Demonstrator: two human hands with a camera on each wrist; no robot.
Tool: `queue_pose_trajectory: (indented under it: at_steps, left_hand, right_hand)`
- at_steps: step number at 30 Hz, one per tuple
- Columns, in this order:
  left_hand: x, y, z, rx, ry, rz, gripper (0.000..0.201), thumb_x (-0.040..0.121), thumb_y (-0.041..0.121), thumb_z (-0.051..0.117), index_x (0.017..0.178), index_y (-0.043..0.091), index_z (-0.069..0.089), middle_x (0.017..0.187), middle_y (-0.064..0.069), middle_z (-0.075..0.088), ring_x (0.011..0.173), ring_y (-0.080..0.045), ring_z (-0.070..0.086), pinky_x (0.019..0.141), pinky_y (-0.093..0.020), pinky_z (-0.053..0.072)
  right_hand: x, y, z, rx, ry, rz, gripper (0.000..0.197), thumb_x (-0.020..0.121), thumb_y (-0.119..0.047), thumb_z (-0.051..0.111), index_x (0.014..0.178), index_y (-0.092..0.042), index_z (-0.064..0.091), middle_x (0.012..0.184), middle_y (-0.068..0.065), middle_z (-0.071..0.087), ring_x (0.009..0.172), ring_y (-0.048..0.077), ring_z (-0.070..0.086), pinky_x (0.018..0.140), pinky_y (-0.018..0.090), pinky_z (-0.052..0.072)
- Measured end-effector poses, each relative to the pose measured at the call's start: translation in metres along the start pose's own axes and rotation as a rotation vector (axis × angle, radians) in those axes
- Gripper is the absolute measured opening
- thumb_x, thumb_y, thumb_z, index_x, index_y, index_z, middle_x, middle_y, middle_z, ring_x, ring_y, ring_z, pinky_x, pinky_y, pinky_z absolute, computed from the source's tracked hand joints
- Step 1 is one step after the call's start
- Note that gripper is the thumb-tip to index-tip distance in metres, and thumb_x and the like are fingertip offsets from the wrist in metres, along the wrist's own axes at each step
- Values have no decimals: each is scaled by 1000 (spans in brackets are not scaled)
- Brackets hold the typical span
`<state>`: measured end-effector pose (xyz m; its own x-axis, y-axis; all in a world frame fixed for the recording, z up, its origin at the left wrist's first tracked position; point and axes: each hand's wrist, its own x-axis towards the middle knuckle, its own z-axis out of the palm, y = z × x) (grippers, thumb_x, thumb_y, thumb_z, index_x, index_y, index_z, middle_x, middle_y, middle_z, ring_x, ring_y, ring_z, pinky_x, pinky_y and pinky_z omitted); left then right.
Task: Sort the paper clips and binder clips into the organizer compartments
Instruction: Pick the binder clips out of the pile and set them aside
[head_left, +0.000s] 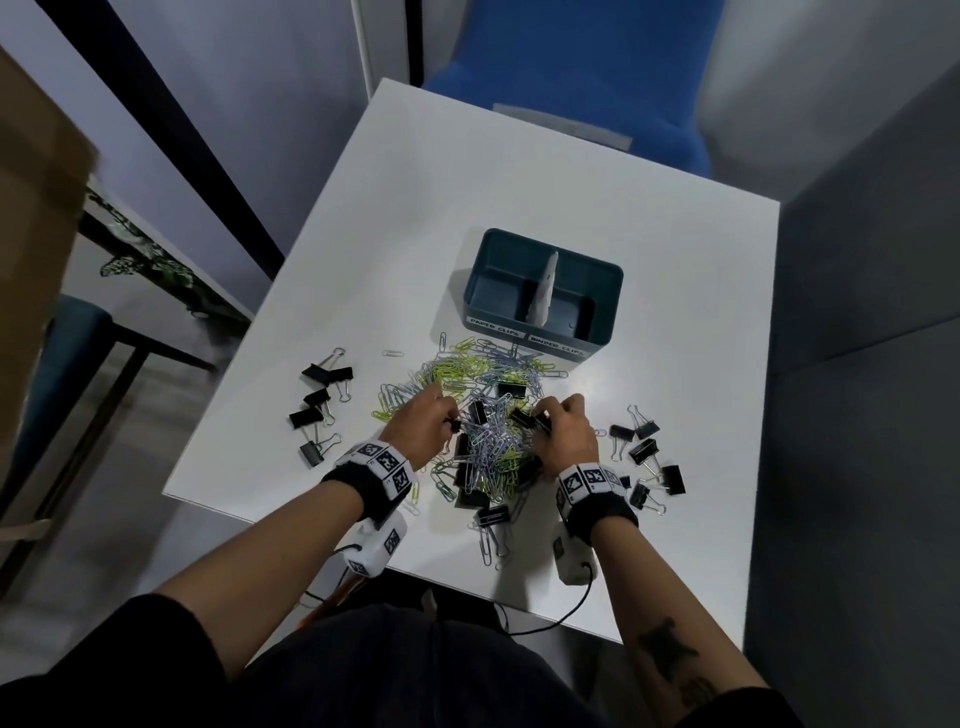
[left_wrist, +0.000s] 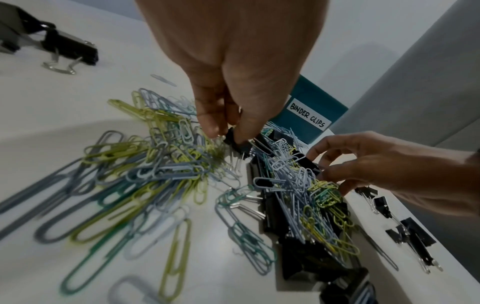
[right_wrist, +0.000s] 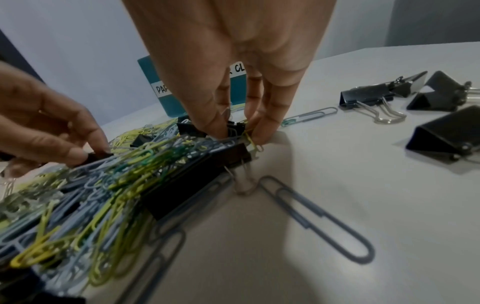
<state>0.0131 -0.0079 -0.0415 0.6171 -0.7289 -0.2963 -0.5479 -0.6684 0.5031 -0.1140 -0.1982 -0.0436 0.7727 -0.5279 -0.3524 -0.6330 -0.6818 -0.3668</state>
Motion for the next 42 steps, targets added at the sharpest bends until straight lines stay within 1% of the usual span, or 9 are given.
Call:
queue_pose_trajectory:
  at_steps: [5,10,16,21,25,29,32,37,42]
  left_hand:
    - [-4,7,9,53,-38,-35,25,85,15,67,106,6,58,111,-10,48,95,-24,50,77,-36,49]
    - [-2,13,7,76,-41,-44,19,83,10,63,99,5,54,102,-10,51,85,-20,43,67,-30,38]
    - [-5,6,3,-69,-13,-81,19,82,8,65,96,10,53,99,-6,53,86,-24,52,74,-37,48]
    - [-10,2,-7,-110,48,-71,10,86,9,64,96,9,63,100,-3,53,87,-18,53,79,-32,51]
    - [-18,2,-21,-123,95,-8,12,88,13,64,99,14,60,104,2,48,89,-13,52,77,-25,49]
    - [-28,-14,-40,-122,158,-4,16,86,13,65,99,17,57,99,6,48,90,-12,48,74,-27,42]
    - [-35,-38,-54,-93,204,-68,14,84,15,67,94,19,57,93,4,54,86,-17,50,72,-37,46]
    - [-47,-88,-79,-117,323,-313,14,83,9,67,96,13,67,95,-8,63,83,-27,59,72,-32,45]
    - [-50,-116,-89,-145,139,-431,18,81,11,69,96,21,68,88,-5,65,86,-25,61,70,-29,43]
  right_hand:
    - [1,-4,-1,21,-3,11,29,83,-14,68,111,-17,61,110,10,45,81,31,60,74,41,57]
    - [-1,-8,-4,61,24,38,23,80,-11,68,95,-13,51,103,11,41,69,30,54,63,39,53]
    - [-7,0,-4,246,122,30,13,84,-9,66,87,-15,55,88,4,54,72,26,57,60,27,37]
    - [-11,9,-20,362,193,-16,23,81,-27,75,94,-13,64,85,2,66,74,18,61,68,28,49]
    - [-9,14,-30,410,187,-11,8,86,-14,69,93,-11,72,89,6,71,82,20,65,76,27,50]
    - [-7,18,-41,589,58,42,24,85,-1,64,99,-19,70,88,4,69,79,20,67,78,35,58]
    - [-10,21,-47,636,91,48,25,79,-3,72,93,-23,69,82,2,69,73,18,69,72,34,59]
    - [-9,45,-58,501,314,113,22,79,0,66,91,-17,69,86,3,70,78,19,67,81,35,56]
    - [0,86,-72,360,357,398,25,80,0,60,96,-17,69,96,11,68,92,30,64,84,40,54]
